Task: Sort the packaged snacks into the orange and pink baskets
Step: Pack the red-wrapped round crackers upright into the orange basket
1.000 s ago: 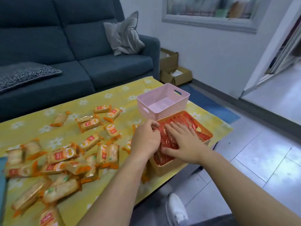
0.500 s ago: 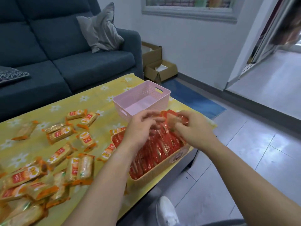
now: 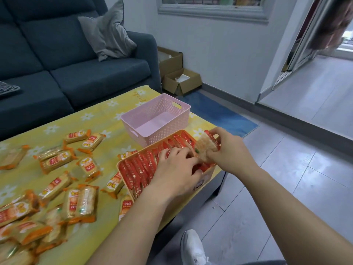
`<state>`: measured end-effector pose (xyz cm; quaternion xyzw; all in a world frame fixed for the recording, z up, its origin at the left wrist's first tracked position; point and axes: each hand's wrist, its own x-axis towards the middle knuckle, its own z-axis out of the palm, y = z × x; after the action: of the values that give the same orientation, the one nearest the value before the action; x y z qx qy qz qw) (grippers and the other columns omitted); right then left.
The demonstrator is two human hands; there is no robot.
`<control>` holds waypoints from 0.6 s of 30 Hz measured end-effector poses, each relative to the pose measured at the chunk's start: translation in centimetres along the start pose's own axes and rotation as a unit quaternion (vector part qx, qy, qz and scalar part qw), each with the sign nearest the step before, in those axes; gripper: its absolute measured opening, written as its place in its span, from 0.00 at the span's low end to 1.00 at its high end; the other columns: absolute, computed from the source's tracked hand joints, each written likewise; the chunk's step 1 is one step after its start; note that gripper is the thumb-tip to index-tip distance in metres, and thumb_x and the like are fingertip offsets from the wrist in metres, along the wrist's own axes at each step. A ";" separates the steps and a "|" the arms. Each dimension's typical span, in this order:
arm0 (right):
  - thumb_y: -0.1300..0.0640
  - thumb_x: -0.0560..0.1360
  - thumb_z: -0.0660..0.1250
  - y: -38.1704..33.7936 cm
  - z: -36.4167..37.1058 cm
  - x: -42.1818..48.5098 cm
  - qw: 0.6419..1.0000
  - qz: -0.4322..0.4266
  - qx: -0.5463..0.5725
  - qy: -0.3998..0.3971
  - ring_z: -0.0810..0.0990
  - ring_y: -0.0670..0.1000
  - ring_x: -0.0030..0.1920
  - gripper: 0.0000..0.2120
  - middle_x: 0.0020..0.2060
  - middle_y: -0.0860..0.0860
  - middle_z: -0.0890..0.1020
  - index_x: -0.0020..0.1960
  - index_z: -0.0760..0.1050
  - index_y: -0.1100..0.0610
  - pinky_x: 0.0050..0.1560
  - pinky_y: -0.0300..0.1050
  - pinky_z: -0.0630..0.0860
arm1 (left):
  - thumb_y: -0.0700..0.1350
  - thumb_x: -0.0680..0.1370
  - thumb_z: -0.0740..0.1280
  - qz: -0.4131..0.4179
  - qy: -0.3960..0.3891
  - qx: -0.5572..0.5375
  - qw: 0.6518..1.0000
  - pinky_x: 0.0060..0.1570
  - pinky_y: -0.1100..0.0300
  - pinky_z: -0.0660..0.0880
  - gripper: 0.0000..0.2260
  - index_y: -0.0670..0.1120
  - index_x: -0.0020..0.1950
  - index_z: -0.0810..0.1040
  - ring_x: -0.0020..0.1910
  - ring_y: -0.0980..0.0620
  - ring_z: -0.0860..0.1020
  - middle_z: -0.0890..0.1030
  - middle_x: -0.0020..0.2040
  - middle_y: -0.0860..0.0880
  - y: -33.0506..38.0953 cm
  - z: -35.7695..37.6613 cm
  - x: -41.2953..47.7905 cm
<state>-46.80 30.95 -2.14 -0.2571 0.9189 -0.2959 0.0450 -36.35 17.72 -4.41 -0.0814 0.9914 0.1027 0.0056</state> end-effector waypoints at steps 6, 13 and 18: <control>0.49 0.79 0.58 -1.4 0.8 -0.2 0.985 -0.076 -0.152 0.013 0.80 0.56 0.48 0.10 0.43 0.50 0.80 0.50 0.77 0.50 0.39 0.47 0.73 | 0.57 0.80 0.56 -0.022 0.056 -0.031 0.998 0.71 0.47 0.56 0.16 0.57 0.63 0.77 0.68 0.48 0.65 0.71 0.63 0.54 0.3 0.4 0.2; 0.47 0.81 0.59 -2.0 1.7 0.0 0.974 -0.047 -0.220 -0.030 0.81 0.58 0.49 0.12 0.47 0.53 0.79 0.55 0.74 0.54 0.41 0.48 0.73 | 0.51 0.82 0.54 -0.005 0.025 -0.104 0.994 0.79 0.45 0.40 0.19 0.55 0.74 0.64 0.82 0.54 0.44 0.59 0.81 0.56 -1.4 1.0 1.5; 0.51 0.80 0.61 -1.9 1.9 0.0 0.977 -0.066 -0.203 0.018 0.78 0.57 0.55 0.10 0.53 0.52 0.77 0.57 0.79 0.51 0.45 0.50 0.76 | 0.55 0.84 0.53 -0.062 0.030 -0.082 0.994 0.79 0.43 0.44 0.18 0.53 0.73 0.65 0.82 0.50 0.52 0.68 0.77 0.51 -1.0 1.4 1.8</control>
<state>-45.51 28.62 -2.67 -0.3155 0.9414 -0.1101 -0.0448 -38.02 16.78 -6.05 -0.1463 0.9723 0.1805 -0.0241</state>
